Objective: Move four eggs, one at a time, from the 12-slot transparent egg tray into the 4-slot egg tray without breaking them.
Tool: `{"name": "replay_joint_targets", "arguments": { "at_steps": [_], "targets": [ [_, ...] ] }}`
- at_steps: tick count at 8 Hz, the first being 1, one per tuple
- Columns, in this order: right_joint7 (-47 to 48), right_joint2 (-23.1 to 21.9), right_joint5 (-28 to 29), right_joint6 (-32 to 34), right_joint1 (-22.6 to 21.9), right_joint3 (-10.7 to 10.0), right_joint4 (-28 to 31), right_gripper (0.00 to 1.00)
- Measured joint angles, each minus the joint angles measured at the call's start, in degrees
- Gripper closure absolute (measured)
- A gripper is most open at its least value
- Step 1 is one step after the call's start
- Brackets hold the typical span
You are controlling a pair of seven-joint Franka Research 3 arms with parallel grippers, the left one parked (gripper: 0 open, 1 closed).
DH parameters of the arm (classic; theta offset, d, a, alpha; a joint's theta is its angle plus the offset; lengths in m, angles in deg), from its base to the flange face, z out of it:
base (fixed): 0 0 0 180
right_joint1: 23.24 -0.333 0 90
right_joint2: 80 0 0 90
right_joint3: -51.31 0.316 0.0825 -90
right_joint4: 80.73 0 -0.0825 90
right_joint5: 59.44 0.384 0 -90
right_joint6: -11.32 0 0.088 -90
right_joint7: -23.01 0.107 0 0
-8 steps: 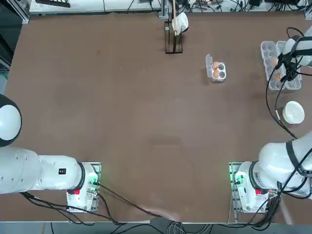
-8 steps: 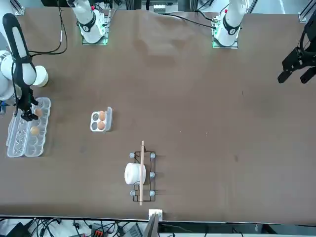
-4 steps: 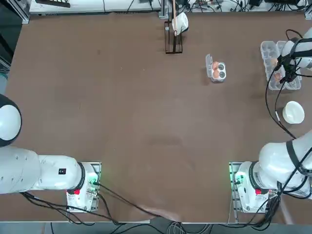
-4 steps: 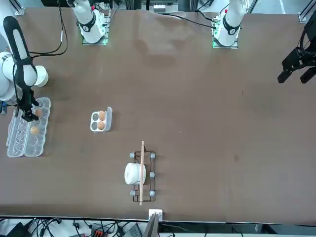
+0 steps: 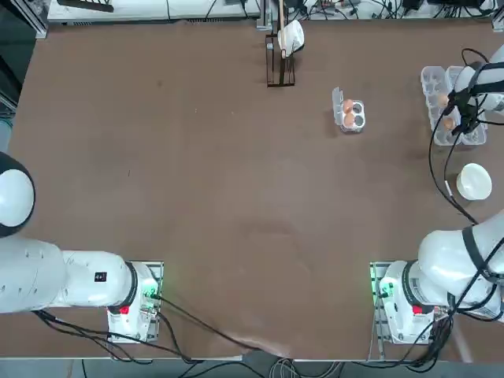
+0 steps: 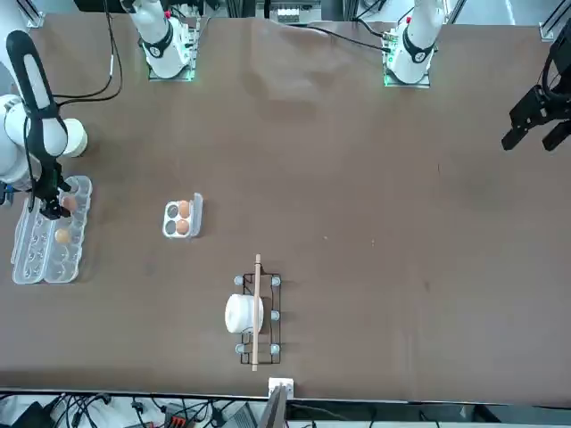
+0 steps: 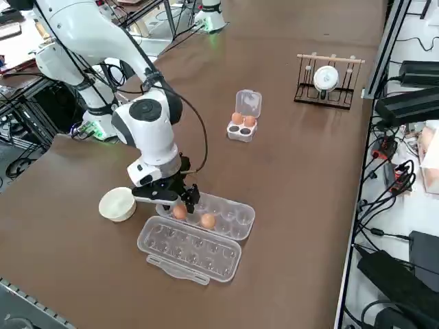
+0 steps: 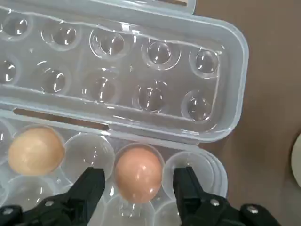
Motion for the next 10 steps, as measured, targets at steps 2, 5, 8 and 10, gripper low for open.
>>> {"name": "replay_joint_targets", "arguments": {
  "at_steps": [2, 5, 8, 10],
  "targets": [
    [0.00, 0.24, 0.00, -0.70, 0.11, 0.01, -0.02, 0.11],
    [0.00, 1.29, 0.00, -1.31, 0.17, 0.01, -0.27, 0.14],
    [0.03, 1.36, 0.00, -1.66, 0.18, 0.02, -0.59, 0.32],
    [0.01, 0.77, -0.03, -1.12, 0.25, 0.08, -0.65, 0.43]
  ]
}}
